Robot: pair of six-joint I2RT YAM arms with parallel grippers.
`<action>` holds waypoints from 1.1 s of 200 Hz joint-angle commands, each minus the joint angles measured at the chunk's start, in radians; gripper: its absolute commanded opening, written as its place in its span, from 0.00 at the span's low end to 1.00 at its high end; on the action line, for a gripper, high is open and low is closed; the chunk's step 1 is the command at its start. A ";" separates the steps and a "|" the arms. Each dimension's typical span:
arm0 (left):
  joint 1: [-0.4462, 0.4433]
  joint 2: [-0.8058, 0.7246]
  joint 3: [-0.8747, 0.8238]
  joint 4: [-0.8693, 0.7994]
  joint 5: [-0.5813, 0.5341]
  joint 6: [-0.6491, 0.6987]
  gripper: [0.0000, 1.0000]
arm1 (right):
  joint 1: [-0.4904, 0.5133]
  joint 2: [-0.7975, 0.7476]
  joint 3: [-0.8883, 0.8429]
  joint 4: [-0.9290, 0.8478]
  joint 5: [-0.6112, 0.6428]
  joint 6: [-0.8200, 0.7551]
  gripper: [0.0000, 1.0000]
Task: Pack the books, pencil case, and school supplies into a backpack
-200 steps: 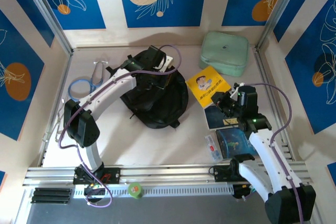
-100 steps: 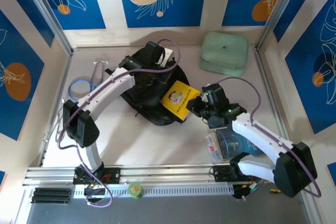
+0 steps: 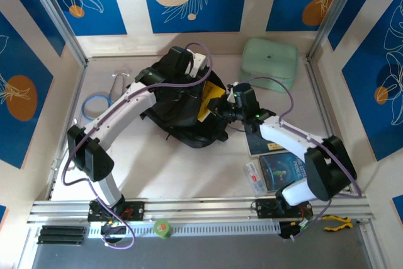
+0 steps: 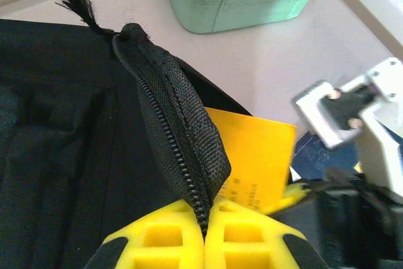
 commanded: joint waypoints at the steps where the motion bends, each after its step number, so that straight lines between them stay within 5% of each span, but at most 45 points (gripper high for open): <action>1: 0.013 -0.023 0.042 0.056 0.033 -0.004 0.00 | 0.029 0.088 0.088 0.120 0.033 -0.024 0.09; 65: 0.047 0.010 0.042 0.034 0.056 -0.021 0.00 | 0.015 0.432 0.226 0.255 -0.012 -0.019 0.12; 92: 0.077 0.025 0.025 0.027 0.076 -0.033 0.00 | 0.015 0.488 0.229 0.212 0.015 0.027 0.31; 142: 0.121 0.053 -0.042 0.047 0.100 -0.058 0.00 | 0.012 0.281 0.128 0.069 0.019 0.009 0.55; 174: 0.130 0.058 -0.089 0.075 0.139 -0.068 0.00 | 0.010 0.097 0.033 -0.035 -0.007 -0.003 0.57; 220: 0.133 0.001 -0.210 0.144 0.252 -0.088 0.59 | -0.028 -0.198 -0.135 -0.303 0.205 -0.099 0.60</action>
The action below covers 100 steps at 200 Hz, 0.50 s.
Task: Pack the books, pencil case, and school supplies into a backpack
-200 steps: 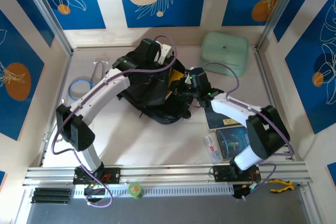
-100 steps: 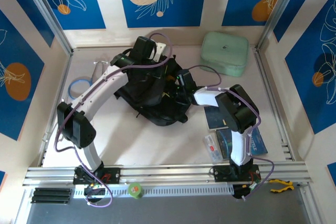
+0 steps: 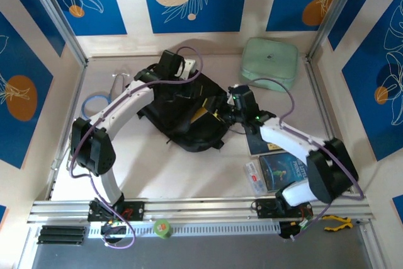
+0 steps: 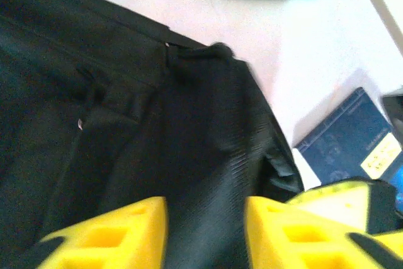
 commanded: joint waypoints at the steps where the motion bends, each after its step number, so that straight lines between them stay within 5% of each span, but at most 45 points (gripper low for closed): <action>1: 0.016 -0.049 -0.078 0.061 0.082 -0.015 0.60 | -0.038 -0.120 -0.085 -0.223 0.131 -0.084 0.60; 32: 0.045 -0.125 -0.246 0.175 0.034 -0.082 0.82 | -0.165 -0.321 -0.176 -0.349 0.181 -0.148 0.68; 68: 0.090 -0.058 -0.350 0.235 -0.004 -0.219 0.81 | -0.325 -0.395 -0.199 -0.411 0.121 -0.172 0.73; 100: 0.094 0.034 -0.367 0.282 0.006 -0.306 0.79 | -0.359 -0.358 -0.179 -0.415 0.098 -0.159 0.73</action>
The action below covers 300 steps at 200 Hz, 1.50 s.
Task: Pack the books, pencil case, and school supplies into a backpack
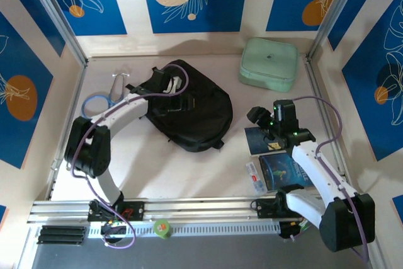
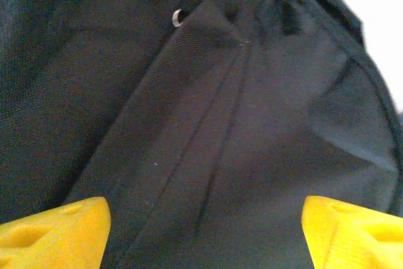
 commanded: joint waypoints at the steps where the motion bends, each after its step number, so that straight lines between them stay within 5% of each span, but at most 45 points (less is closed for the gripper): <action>1: 0.007 0.065 -0.020 0.059 -0.006 -0.101 0.79 | -0.014 0.023 0.011 -0.043 -0.027 -0.013 0.73; 29: 0.037 0.110 -0.006 0.021 -0.084 -0.095 0.79 | -0.020 0.081 0.039 -0.086 0.012 0.014 0.72; 85: 0.165 0.212 0.161 -0.128 -0.134 0.153 0.82 | -0.030 0.298 0.123 -0.103 -0.016 -0.062 0.69; 140: 0.167 0.122 0.226 -0.217 -0.033 0.183 0.86 | -0.103 0.523 0.257 -0.155 -0.001 -0.100 0.64; 193: 0.160 -0.064 0.142 -0.224 0.058 0.147 0.96 | -0.141 0.651 0.324 -0.190 -0.001 -0.149 0.70; 245: 0.114 -0.112 0.119 -0.223 0.070 0.121 1.00 | -0.072 0.722 0.339 -0.157 -0.095 -0.127 0.69; 300: -0.008 -0.041 0.180 -0.230 0.018 0.097 1.00 | 0.106 0.748 0.356 -0.027 -0.275 -0.168 0.65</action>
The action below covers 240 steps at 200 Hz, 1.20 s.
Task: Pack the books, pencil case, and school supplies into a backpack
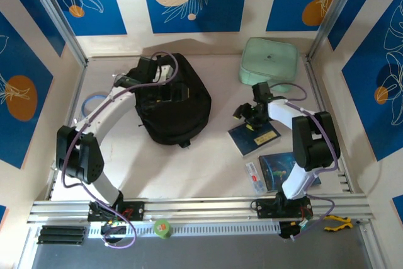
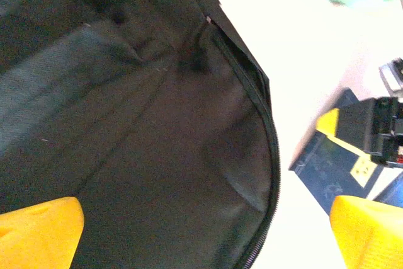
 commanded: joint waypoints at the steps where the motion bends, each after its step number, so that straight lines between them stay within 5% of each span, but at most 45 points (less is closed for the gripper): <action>1: -0.055 0.048 0.047 -0.033 -0.027 -0.012 1.00 | 0.065 0.019 0.002 0.031 -0.129 -0.034 0.65; 33: -0.127 0.101 0.111 -0.064 -0.037 0.011 1.00 | 0.042 -0.125 -0.014 0.002 -0.120 -0.020 0.65; 89: -0.266 0.241 0.220 -0.039 -0.002 -0.003 0.98 | -0.063 -0.356 -0.195 -0.076 0.146 0.098 0.66; 157: -0.399 0.452 0.352 -0.092 -0.087 0.002 0.91 | -0.079 -0.364 -0.342 -0.081 0.127 0.145 0.63; 240: -0.436 0.644 0.530 -0.219 -0.184 0.064 0.80 | -0.049 -0.329 -0.337 -0.052 0.110 0.149 0.48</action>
